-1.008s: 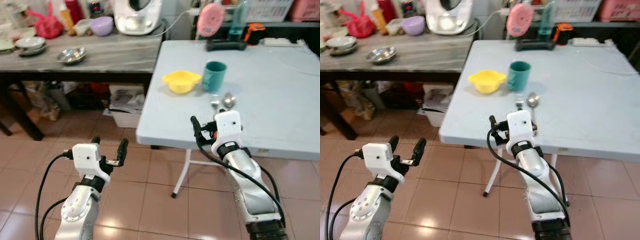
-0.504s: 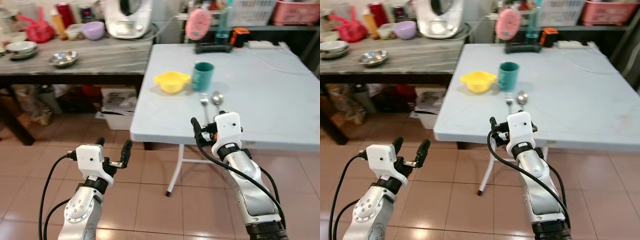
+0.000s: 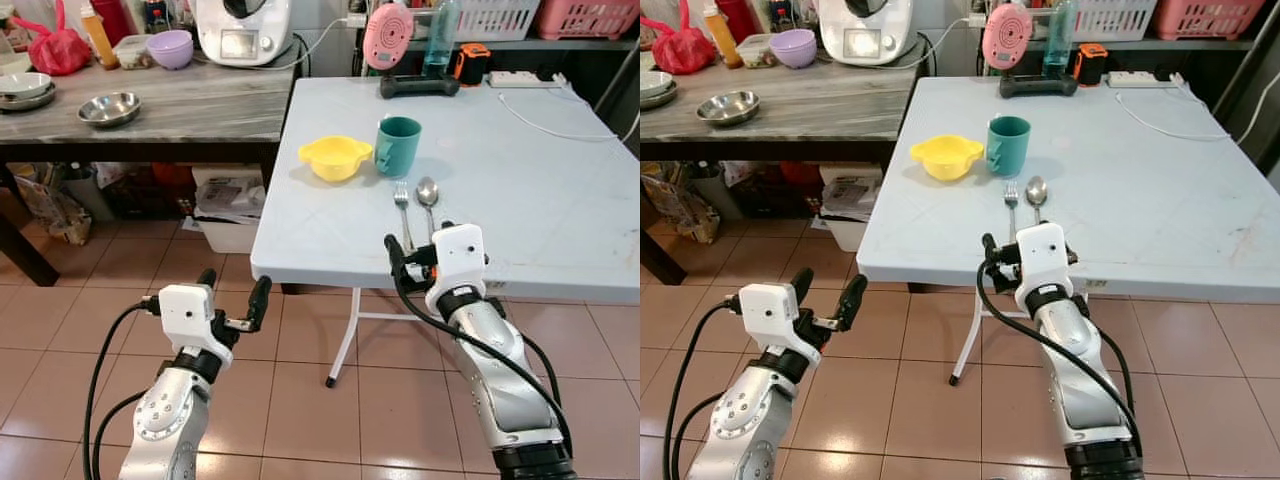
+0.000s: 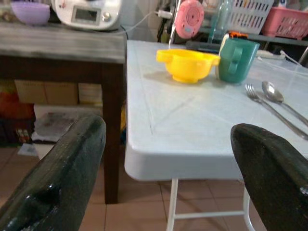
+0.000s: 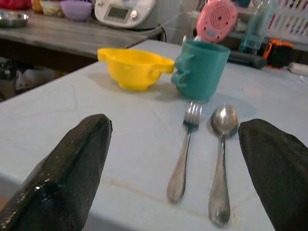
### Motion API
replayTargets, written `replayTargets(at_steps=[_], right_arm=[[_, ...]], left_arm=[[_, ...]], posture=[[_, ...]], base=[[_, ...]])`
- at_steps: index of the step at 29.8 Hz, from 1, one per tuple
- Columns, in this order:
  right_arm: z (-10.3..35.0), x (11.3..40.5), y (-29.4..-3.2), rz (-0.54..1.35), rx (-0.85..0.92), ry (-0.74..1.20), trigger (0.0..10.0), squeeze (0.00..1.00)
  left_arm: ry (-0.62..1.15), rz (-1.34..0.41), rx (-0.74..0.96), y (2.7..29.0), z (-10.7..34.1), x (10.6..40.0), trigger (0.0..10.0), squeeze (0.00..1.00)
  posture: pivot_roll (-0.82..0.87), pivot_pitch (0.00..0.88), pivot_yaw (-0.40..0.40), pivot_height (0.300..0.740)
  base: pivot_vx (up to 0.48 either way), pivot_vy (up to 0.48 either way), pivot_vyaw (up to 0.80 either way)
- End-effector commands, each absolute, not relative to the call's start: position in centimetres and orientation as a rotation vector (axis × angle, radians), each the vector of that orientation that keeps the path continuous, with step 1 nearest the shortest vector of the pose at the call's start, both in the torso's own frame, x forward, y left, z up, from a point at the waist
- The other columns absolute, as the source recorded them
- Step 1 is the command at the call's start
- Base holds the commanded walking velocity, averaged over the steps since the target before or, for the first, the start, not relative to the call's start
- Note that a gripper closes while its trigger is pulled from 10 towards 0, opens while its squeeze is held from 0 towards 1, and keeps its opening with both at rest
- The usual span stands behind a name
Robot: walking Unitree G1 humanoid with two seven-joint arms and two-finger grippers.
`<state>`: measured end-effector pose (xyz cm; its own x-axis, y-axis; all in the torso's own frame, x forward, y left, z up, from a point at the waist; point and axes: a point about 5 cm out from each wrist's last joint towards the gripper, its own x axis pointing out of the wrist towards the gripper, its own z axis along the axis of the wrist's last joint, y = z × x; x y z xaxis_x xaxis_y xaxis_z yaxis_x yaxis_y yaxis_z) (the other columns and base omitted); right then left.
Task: Setting the table
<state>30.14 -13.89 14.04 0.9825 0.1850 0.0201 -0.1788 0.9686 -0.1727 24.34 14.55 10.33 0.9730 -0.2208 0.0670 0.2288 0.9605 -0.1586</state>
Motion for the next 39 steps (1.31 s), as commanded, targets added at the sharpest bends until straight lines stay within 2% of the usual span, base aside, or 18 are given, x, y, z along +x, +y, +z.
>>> replayTargets(at_steps=[1, 31, 39], right_arm=[[14.71, 30.11, -13.64, 0.190, -0.176, -0.069, 10.0, 0.00], [14.41, 29.58, -12.90, 0.245, -0.184, -0.067, 10.0, 0.00], [14.33, 29.35, -12.86, 0.248, -0.174, -0.062, 10.0, 0.00]], left_arm=[[-0.069, -0.240, -0.156, 14.68, 10.79, 24.43, 10.0, 0.00], [-0.057, -0.277, -0.149, 14.26, 10.65, 24.29, 10.0, 0.00], [-0.055, -0.300, -0.144, 13.96, 10.67, 24.38, 10.0, 0.00]], posture=[[-0.14, 0.052, 0.060, 0.740], [-0.14, 0.056, 0.066, 0.740], [-0.14, 0.060, 0.072, 0.740]], base=[[0.349, 0.000, 0.00], [0.391, 0.000, 0.00], [0.398, 0.000, -0.50]])
